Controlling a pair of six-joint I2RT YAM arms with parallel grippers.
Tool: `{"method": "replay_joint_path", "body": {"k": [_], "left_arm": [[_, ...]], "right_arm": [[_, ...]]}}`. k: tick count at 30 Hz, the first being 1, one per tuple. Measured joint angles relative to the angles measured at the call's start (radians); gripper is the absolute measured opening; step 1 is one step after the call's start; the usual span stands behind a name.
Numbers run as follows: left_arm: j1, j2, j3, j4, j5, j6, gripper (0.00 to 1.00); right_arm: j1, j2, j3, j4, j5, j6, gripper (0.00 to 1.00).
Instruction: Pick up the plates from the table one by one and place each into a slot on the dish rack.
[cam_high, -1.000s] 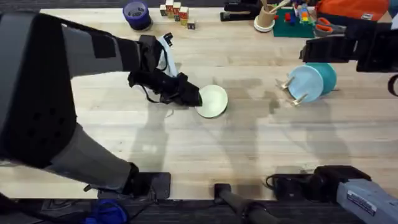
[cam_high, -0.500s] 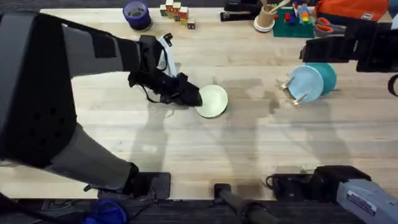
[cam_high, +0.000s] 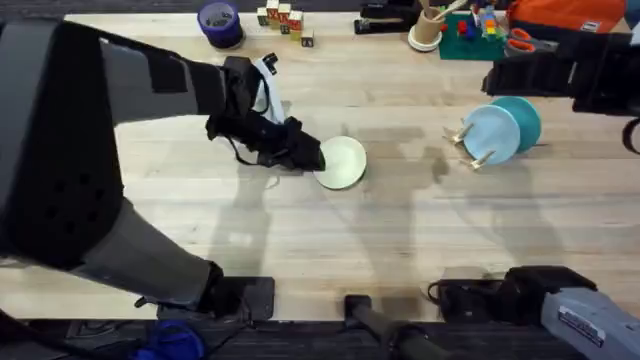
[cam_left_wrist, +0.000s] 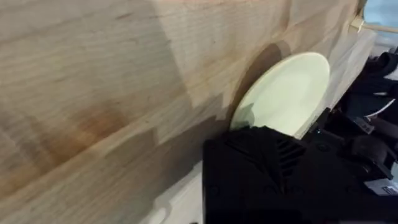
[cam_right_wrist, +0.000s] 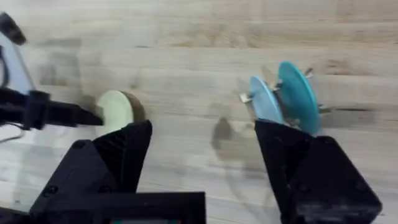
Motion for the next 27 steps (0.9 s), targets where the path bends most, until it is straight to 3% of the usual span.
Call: {"method": "replay_joint_path", "body": {"k": [13, 22, 27], "left_arm": [[0.000, 0.000, 0.000, 0.000, 0.000, 0.000, 0.041], [0.000, 0.000, 0.000, 0.000, 0.000, 0.000, 0.040], [0.000, 0.000, 0.000, 0.000, 0.000, 0.000, 0.040]], "right_arm": [[0.027, 0.051, 0.003, 0.079, -0.215, 0.105, 0.995], [0.222, 0.135, 0.003, 0.075, -0.225, 0.109, 0.994], [0.370, 0.178, 0.003, 0.077, -0.100, 0.143, 0.993]]}}
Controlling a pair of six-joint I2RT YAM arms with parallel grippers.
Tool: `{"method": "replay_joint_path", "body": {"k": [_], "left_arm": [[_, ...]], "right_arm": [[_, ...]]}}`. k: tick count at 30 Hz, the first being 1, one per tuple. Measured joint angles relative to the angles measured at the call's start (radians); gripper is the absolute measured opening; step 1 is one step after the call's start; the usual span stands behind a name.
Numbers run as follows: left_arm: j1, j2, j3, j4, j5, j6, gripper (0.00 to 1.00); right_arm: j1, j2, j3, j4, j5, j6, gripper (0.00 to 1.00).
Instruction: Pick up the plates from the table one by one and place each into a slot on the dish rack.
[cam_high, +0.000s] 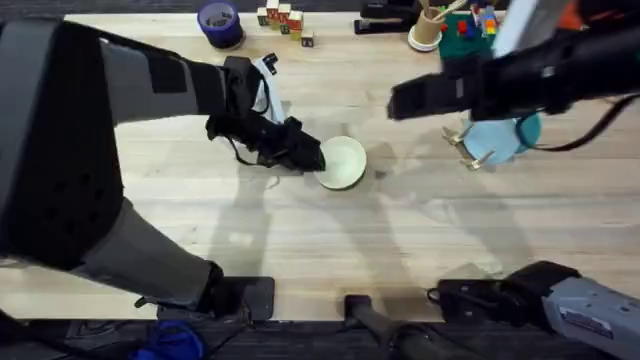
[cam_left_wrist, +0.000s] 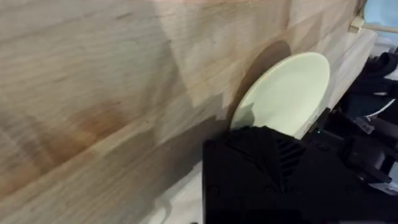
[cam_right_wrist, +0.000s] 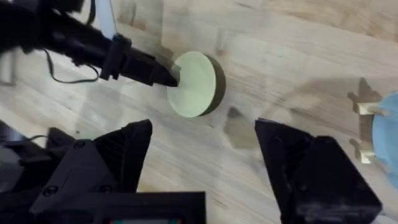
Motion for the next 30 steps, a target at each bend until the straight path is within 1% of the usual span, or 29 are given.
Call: {"method": "replay_joint_path", "body": {"k": [4, 6, 10, 16, 20, 25, 30], "left_arm": [[0.000, 0.000, 0.000, 0.000, 0.000, 0.000, 0.040], [0.000, 0.000, 0.000, 0.000, 0.000, 0.000, 0.040], [0.000, 0.000, 0.000, 0.000, 0.000, -0.002, 0.040], [0.000, 0.000, 0.000, 0.000, 0.000, -0.002, 0.040], [0.000, 0.000, 0.000, 0.000, 0.000, -0.002, 0.040], [0.000, 0.000, 0.000, 0.000, 0.000, -0.002, 0.041], [0.000, 0.000, 0.000, 0.000, 0.000, -0.002, 0.041]], "right_arm": [[0.095, 0.023, 0.000, 0.027, 0.089, 0.034, 0.994], [0.126, 0.033, -0.006, 0.074, 0.118, 0.054, 0.994], [0.166, 0.034, -0.080, 0.200, 0.147, 0.104, 0.994], [0.208, 0.036, -0.244, 0.366, 0.164, 0.197, 0.994], [0.227, 0.036, -0.319, 0.439, 0.167, 0.234, 0.994], [0.230, 0.036, -0.398, 0.472, 0.182, 0.283, 0.994], [0.230, 0.038, -0.466, 0.558, 0.190, 0.324, 0.995]]}}
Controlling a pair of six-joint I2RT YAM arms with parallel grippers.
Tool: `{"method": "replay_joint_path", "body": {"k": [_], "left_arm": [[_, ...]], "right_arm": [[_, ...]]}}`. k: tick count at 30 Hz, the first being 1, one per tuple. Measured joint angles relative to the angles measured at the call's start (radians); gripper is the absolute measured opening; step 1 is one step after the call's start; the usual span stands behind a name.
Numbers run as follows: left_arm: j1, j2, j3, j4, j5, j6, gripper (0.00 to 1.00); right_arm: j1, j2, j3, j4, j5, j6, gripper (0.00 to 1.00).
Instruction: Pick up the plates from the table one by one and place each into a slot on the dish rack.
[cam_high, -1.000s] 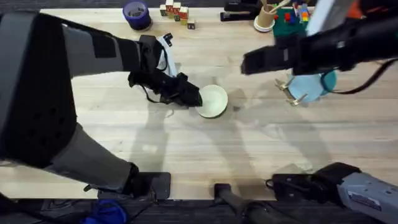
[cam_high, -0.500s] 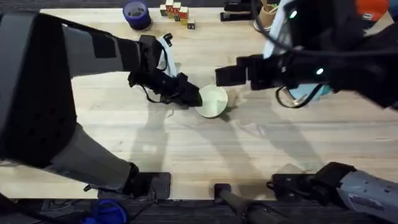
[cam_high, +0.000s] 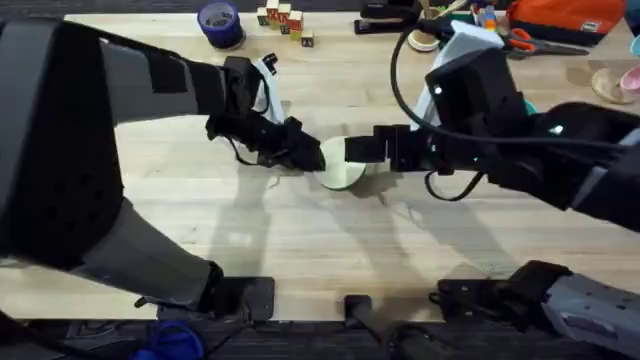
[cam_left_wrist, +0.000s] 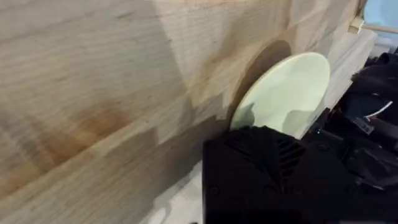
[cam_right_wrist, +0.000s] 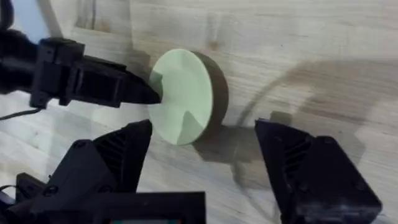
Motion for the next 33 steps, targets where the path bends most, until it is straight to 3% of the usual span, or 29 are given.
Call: {"method": "replay_joint_path", "body": {"k": [14, 33], "left_arm": [[0.000, 0.000, 0.000, 0.000, 0.000, 0.000, 0.041], [0.000, 0.000, 0.000, 0.000, 0.000, 0.000, 0.041]], "right_arm": [[0.007, 0.213, -0.022, 0.160, 0.004, 0.096, 0.992], [0.050, 0.240, -0.022, 0.229, 0.019, 0.217, 0.924]]}}
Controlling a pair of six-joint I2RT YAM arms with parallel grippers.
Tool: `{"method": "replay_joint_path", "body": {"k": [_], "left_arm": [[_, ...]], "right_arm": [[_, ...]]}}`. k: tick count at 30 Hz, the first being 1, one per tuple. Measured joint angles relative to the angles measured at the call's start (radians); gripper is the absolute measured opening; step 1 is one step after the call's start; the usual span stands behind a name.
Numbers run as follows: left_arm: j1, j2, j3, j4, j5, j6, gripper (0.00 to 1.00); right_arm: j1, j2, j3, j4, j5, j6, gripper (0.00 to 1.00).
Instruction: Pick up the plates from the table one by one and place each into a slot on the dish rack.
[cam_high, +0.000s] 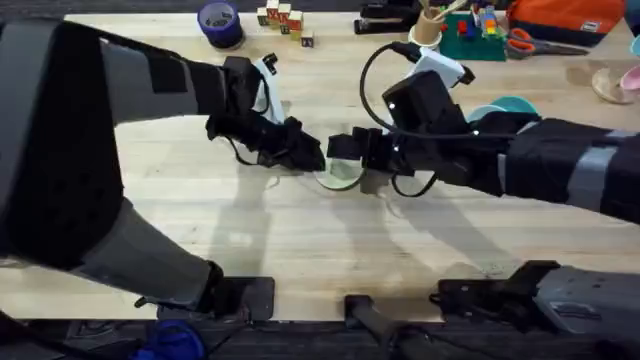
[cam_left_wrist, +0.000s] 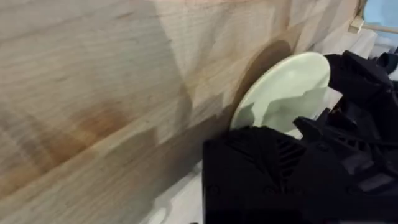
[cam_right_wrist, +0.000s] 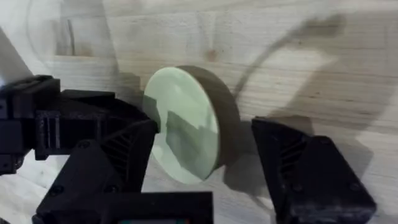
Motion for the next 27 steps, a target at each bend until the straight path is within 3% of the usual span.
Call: {"method": "replay_joint_path", "body": {"k": [6, 13, 22, 27], "left_arm": [[0.000, 0.000, 0.000, 0.000, 0.000, 0.000, 0.041], [0.000, 0.000, 0.000, 0.000, 0.000, 0.000, 0.041], [0.000, 0.000, 0.000, 0.000, 0.000, 0.000, 0.041], [0.000, 0.000, 0.000, 0.000, 0.000, 0.000, 0.041]], "right_arm": [[0.003, 0.000, 0.000, 0.008, -0.005, 0.042, 0.986], [-0.005, 0.000, 0.000, 0.011, -0.032, 0.053, 0.990], [-0.082, 0.000, -0.001, 0.022, -0.167, 0.043, 0.992], [-0.102, 0.000, -0.046, 0.111, -0.241, 0.043, 0.991]]}}
